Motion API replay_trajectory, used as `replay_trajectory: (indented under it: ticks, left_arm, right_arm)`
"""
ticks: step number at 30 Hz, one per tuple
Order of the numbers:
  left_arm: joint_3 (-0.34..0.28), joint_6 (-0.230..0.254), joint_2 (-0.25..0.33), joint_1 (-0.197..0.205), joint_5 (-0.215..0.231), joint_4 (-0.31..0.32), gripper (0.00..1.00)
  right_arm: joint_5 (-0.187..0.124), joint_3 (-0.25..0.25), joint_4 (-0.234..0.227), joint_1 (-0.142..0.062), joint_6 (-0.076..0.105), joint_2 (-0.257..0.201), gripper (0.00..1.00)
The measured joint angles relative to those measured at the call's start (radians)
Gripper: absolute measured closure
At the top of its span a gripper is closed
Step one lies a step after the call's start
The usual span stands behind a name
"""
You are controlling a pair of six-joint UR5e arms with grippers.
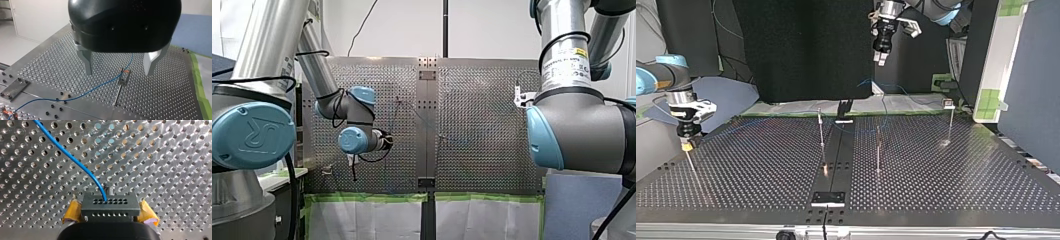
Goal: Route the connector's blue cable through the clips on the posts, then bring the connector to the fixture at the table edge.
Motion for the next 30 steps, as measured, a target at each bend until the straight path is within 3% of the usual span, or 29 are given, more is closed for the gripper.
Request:
replay_trajectory:
  ticks: [30]
  left_arm:
    - [0.000,0.002,0.000,0.003,0.000,0.000,0.02]
  right_arm:
    - [0.032,-0.001,-0.016,0.000,0.015,0.000,0.00]
